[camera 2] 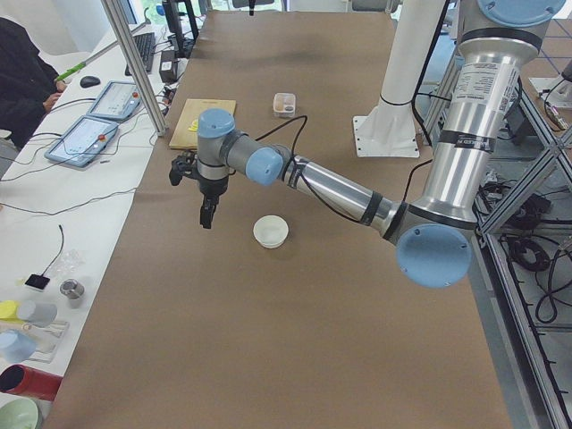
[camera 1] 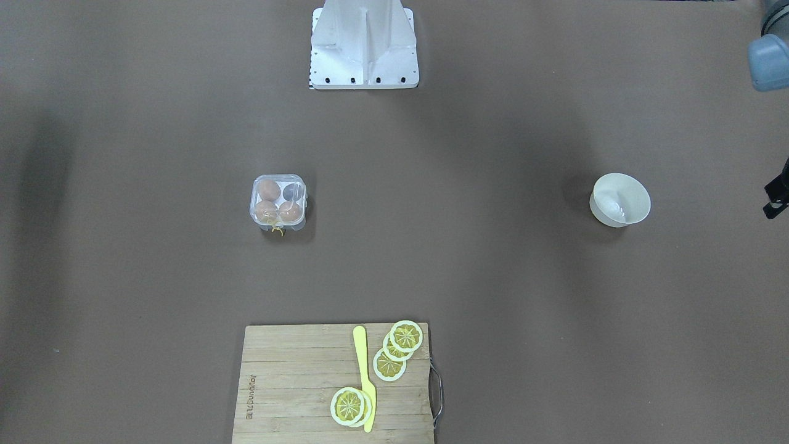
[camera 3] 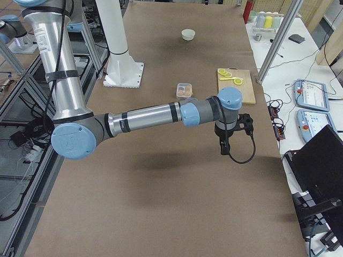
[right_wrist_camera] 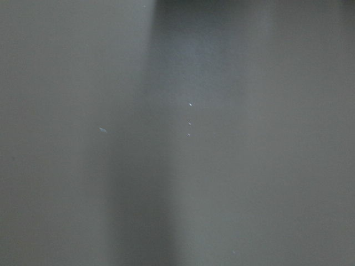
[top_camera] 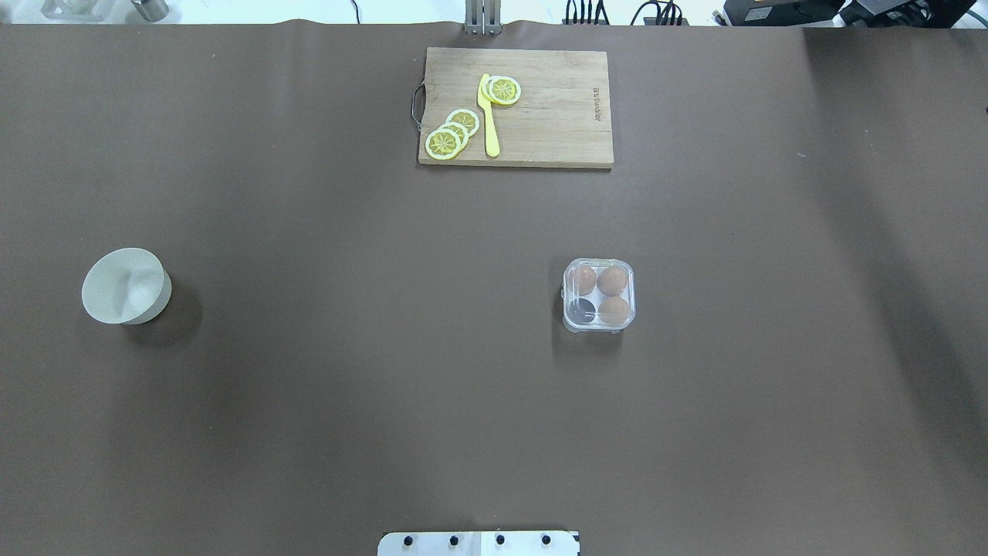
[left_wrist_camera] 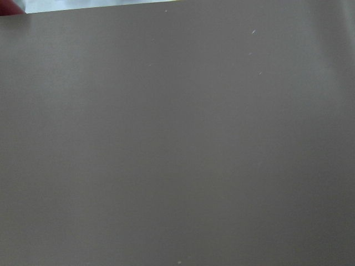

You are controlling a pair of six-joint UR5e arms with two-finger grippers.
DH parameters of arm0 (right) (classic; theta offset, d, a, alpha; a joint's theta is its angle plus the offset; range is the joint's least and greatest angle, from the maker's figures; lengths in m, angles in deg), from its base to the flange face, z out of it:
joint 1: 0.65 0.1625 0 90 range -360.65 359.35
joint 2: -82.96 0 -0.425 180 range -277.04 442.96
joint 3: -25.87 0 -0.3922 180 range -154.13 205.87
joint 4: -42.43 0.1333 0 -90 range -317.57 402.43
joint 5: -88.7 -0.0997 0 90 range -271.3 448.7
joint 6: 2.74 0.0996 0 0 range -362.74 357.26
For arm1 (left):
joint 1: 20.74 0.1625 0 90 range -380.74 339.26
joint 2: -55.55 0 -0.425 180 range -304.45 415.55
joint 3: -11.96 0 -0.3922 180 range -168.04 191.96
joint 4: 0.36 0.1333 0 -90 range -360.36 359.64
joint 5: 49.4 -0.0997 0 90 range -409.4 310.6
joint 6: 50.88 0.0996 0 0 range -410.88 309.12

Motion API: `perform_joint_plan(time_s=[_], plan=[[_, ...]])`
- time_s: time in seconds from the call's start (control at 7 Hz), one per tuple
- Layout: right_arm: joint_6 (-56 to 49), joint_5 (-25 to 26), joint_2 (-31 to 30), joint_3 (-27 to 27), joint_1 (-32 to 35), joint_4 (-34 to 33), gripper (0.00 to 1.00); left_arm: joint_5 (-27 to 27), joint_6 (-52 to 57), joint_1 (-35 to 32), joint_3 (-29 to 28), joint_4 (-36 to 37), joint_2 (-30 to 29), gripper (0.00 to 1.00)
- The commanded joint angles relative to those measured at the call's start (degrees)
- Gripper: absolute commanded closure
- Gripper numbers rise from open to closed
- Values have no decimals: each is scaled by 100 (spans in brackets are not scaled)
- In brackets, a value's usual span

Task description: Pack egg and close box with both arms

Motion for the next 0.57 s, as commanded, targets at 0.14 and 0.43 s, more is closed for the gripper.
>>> perform_joint_plan(time_s=[0.14, 0.43], plan=[[-249, -344, -941, -201, 397, 24, 0, 1279, 453, -917, -1037, -76, 437, 2], [-240, -433, -1004, -254, 546, -19, 0, 1276, 427, -1129, -968, -24, 555, 2]])
